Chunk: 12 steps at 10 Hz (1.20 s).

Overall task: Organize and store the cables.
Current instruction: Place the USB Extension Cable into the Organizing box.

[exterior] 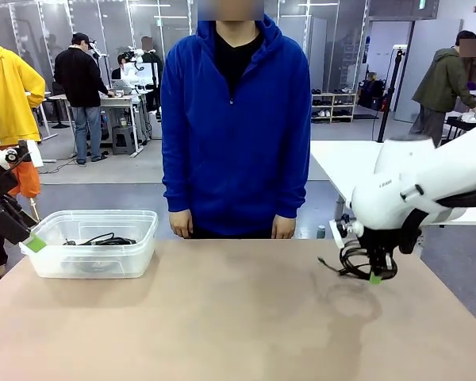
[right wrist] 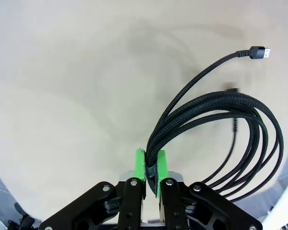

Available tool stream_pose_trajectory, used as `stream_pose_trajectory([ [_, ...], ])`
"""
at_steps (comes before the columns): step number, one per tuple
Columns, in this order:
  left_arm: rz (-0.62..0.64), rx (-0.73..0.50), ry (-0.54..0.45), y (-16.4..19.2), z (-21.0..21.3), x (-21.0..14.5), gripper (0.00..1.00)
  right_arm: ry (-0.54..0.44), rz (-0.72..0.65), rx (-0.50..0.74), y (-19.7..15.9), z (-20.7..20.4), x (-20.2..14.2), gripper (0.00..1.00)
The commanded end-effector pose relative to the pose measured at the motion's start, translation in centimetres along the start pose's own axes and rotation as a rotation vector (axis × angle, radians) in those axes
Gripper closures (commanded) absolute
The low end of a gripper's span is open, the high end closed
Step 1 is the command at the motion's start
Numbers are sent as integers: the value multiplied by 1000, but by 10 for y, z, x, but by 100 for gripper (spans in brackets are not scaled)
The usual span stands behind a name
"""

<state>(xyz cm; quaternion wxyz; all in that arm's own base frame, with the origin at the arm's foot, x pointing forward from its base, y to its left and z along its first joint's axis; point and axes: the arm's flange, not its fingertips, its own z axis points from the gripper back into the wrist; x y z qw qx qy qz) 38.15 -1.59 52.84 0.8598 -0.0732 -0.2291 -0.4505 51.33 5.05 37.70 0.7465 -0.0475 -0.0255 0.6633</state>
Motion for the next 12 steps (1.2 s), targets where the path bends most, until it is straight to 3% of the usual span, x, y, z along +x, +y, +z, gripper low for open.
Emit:
stream_pose_trajectory([
  [1,16,8,13,2,1,3,0,2,11,-7,8,37,6,100],
  [6,16,8,13,2,1,3,0,-35,44,-12,13,73,49,100],
  [8,16,8,13,2,1,3,0,-50,66,-18,20,92,90,100],
  [12,16,8,13,2,1,3,0,-48,36,-55,39,101,206,100],
])
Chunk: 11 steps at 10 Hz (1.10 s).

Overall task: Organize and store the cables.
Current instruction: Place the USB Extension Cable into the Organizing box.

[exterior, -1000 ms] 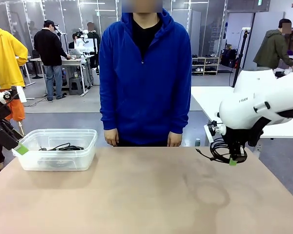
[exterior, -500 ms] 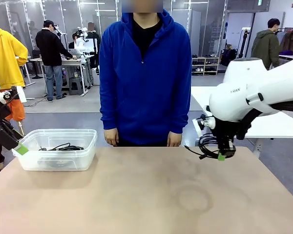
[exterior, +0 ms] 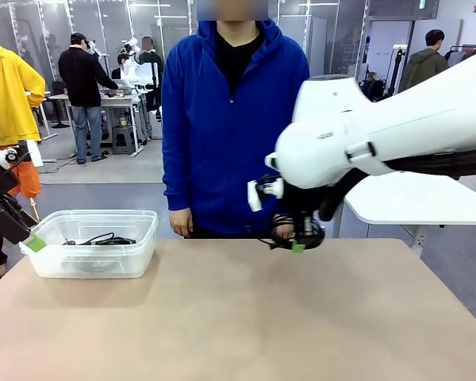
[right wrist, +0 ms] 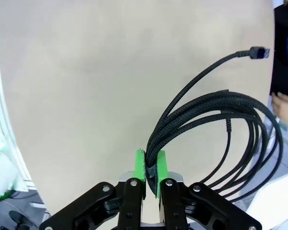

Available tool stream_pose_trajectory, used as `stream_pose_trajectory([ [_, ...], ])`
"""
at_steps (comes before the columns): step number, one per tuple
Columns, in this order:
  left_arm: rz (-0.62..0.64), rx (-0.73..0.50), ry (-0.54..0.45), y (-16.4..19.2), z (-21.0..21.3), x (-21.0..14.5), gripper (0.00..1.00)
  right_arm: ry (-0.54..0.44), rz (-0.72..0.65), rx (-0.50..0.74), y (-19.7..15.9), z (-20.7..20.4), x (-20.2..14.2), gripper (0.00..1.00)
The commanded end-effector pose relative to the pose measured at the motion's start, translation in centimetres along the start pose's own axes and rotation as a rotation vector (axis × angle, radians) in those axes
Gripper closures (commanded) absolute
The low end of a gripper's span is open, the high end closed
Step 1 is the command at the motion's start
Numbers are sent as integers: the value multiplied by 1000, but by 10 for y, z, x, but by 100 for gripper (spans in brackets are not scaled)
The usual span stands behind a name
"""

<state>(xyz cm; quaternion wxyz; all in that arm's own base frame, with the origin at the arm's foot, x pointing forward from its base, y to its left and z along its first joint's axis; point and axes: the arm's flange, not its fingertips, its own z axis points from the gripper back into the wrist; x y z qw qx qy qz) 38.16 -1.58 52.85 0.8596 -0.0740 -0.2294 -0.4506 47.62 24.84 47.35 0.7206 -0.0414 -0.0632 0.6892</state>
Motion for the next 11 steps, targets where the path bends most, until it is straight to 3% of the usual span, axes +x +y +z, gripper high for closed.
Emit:
stream_pose_trajectory([
  [1,15,9,14,2,1,3,0,20,-38,-13,-9,-16,37,100],
  [6,15,9,14,2,1,3,0,-12,-37,5,11,-88,111,100],
  [11,15,9,14,2,1,3,0,-1,-5,75,24,-137,120,100],
])
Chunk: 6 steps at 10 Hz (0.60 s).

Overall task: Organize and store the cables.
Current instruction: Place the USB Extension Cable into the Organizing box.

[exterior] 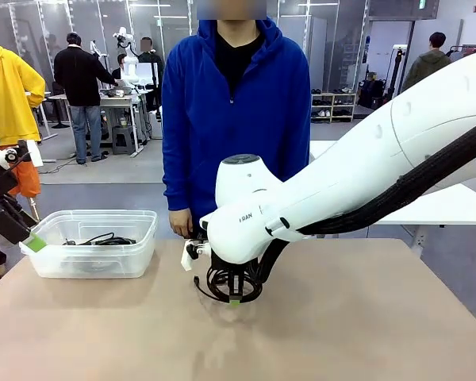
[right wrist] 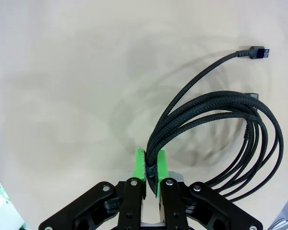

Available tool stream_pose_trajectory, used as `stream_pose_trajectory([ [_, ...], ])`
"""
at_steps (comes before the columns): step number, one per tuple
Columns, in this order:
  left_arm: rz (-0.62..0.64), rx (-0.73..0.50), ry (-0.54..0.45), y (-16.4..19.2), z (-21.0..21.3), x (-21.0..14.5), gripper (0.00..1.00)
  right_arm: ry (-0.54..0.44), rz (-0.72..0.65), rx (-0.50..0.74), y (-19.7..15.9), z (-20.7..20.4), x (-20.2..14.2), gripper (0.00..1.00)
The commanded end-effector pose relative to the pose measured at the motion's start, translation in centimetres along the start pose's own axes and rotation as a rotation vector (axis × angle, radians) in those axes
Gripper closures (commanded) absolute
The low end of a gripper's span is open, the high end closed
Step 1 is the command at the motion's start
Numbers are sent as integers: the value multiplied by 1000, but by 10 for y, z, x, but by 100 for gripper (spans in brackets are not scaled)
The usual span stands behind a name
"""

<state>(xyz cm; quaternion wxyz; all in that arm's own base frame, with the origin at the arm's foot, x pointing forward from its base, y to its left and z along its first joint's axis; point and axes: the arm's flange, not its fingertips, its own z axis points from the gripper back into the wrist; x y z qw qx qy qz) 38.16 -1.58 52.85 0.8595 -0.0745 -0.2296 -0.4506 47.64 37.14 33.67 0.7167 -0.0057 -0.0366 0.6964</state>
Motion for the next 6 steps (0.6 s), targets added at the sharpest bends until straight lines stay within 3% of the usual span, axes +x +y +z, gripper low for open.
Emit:
stream_pose_trajectory([
  [1,15,10,15,2,1,3,0,8,-18,14,0,-2,1,100],
  [2,15,10,15,2,1,3,0,8,-20,17,0,-5,1,71],
  [6,15,10,15,2,1,3,0,-11,-30,5,1,2,-4,7],
])
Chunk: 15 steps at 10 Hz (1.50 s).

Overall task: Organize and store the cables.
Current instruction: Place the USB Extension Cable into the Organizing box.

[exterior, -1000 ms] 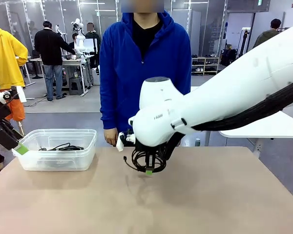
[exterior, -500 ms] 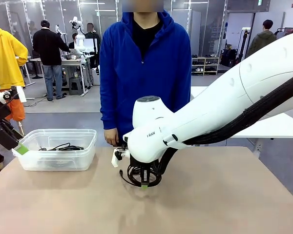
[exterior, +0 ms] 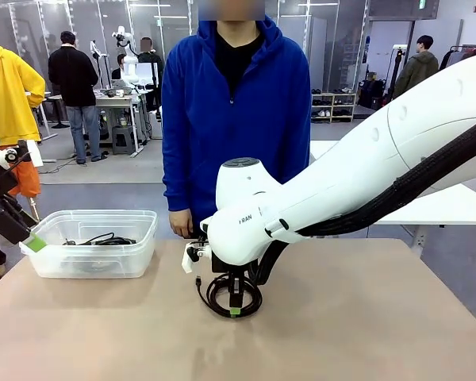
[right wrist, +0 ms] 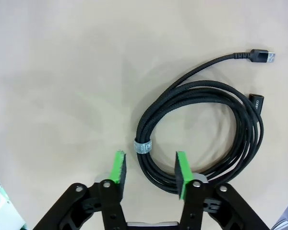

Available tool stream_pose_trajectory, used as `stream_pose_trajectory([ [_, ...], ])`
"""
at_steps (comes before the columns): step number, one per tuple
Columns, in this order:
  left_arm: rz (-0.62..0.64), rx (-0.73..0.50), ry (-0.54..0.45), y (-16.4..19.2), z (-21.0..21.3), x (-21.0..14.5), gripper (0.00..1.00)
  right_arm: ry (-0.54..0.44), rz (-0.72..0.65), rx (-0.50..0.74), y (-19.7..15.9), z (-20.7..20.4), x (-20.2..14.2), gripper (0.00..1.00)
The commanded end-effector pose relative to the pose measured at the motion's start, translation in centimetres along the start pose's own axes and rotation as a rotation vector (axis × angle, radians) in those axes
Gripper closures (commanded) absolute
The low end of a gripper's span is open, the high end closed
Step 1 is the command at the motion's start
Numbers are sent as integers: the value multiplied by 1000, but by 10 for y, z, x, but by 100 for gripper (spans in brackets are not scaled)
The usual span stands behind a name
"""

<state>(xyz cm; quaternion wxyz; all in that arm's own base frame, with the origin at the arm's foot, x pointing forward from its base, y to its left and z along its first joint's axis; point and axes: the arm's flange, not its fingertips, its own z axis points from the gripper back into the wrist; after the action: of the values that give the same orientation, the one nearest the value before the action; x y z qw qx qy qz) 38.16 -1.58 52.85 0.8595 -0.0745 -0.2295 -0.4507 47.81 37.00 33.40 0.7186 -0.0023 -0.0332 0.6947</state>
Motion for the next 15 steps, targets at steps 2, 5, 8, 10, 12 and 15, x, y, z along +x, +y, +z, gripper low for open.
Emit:
stream_pose_trajectory([
  [2,16,10,15,2,1,3,0,-28,-28,-10,2,11,-6,0],
  [5,16,10,15,2,1,3,0,-66,-50,-18,0,29,-26,0],
  [8,-76,31,22,-19,8,12,0,-157,-80,-35,-1,57,-61,0],
  [10,-229,52,44,-60,-14,58,0,-183,-122,-48,7,72,-92,0],
  [12,-343,37,63,-97,-48,94,0,-179,-193,-101,22,87,-133,0],
  [15,-497,-23,93,-141,-103,135,0,-217,-341,-83,33,103,-208,0],
])
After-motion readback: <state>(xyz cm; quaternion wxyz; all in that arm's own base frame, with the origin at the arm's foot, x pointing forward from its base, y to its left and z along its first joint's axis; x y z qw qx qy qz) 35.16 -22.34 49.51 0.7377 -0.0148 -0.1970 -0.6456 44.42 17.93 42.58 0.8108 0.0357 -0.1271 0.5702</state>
